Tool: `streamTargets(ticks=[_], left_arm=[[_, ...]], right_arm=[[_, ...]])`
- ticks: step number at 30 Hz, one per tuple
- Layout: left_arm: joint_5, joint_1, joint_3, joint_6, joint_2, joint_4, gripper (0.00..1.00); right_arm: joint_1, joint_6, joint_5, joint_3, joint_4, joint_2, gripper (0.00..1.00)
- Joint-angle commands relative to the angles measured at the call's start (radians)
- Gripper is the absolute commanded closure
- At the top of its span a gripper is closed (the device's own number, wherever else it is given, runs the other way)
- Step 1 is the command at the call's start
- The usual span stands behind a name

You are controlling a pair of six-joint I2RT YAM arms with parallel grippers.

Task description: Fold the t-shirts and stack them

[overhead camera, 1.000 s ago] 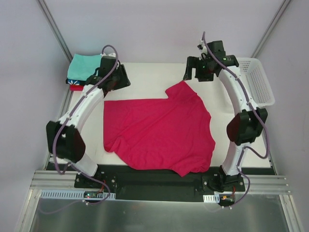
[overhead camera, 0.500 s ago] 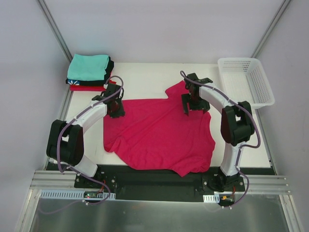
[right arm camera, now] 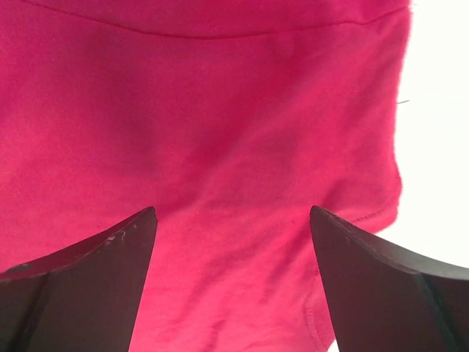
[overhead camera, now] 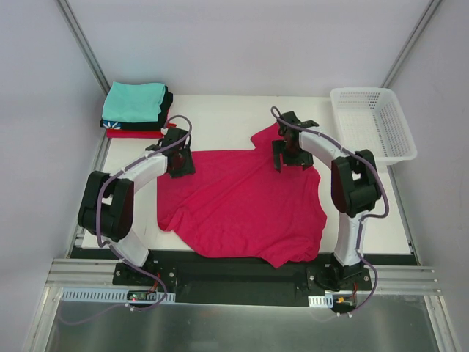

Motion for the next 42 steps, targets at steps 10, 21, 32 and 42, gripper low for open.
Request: streamTargets(ticks=[10, 21, 32, 42], left_arm=[[0.008, -0.006, 0.096, 0.004, 0.096, -0.050, 0.01], [-0.071, -0.053, 0.297, 0.068, 0.243, -0.302, 0.01], [-0.006, -0.052, 0.326, 0.062, 0.308, -0.288, 0.01], [-0.003, -0.050, 0.399, 0.061, 0.393, -0.282, 0.01]], right_arm=[[-0.007, 0.036, -0.126, 0.070, -0.013, 0.052, 0.02], [-0.007, 0.071, -0.138, 0.045, -0.018, 0.054, 0.04], [-0.024, 0.074, -0.143, 0.044, -0.004, 0.087, 0.04], [-0.082, 0.055, -0.231, 0.151, -0.010, 0.193, 0.04]])
